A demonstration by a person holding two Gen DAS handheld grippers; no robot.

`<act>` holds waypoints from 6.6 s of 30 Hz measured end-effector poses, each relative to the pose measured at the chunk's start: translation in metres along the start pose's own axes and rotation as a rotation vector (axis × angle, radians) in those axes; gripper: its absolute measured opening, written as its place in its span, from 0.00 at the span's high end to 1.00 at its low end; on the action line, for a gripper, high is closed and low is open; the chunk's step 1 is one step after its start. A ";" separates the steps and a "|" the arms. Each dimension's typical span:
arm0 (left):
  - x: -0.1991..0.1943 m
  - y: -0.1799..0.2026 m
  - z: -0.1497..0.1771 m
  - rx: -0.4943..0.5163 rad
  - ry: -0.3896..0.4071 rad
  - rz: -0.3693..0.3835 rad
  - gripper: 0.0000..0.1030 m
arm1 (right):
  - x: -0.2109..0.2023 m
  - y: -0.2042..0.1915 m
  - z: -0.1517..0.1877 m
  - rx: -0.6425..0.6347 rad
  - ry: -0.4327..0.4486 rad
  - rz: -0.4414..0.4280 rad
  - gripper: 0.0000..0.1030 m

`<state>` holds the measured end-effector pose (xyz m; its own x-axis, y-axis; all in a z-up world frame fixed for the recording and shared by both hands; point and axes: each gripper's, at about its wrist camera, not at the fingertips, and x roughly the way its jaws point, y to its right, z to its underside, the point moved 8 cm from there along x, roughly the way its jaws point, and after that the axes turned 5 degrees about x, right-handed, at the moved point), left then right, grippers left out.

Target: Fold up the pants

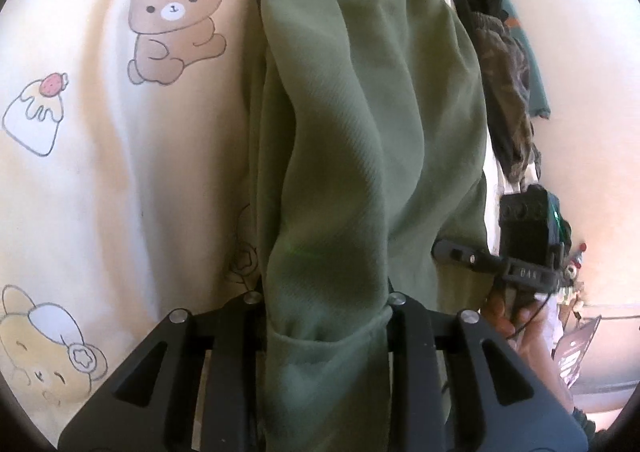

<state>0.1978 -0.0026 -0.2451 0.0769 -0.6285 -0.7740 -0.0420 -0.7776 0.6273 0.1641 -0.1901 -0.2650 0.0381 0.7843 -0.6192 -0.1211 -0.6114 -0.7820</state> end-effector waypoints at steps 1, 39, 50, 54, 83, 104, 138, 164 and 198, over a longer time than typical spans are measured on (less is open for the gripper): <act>0.000 -0.001 -0.001 -0.009 -0.009 0.021 0.76 | -0.002 0.000 -0.001 0.004 -0.003 -0.012 0.82; -0.234 0.197 -0.186 0.624 0.568 -0.137 0.90 | -0.187 -0.289 -0.109 -0.667 0.549 0.216 0.95; -0.230 0.171 -0.114 0.477 0.427 -0.012 0.90 | -0.178 -0.285 -0.056 -0.662 0.461 0.182 0.95; -0.240 0.172 -0.011 0.432 0.356 0.086 0.90 | -0.184 -0.283 0.033 -0.679 0.416 0.154 0.95; -0.048 0.022 -0.089 0.083 -0.104 -0.096 0.85 | -0.043 -0.086 -0.088 -0.054 0.184 0.166 0.91; -0.142 0.068 0.044 0.183 0.168 -0.252 0.10 | -0.111 -0.062 0.058 -0.038 0.235 0.172 0.34; -0.122 0.040 0.104 0.160 0.091 -0.342 0.36 | -0.078 -0.018 0.117 0.110 0.215 0.406 0.83; -0.096 -0.003 -0.062 -0.085 0.231 -0.194 0.92 | -0.081 -0.038 -0.073 0.120 0.342 0.115 0.99; -0.072 0.012 0.040 0.240 0.021 -0.495 0.18 | 0.020 -0.064 0.026 -0.223 0.034 0.563 0.89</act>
<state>0.1524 0.0325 -0.1849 0.1649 -0.1884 -0.9682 -0.2218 -0.9635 0.1497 0.1468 -0.1325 -0.2258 0.0607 0.3326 -0.9411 0.0783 -0.9415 -0.3277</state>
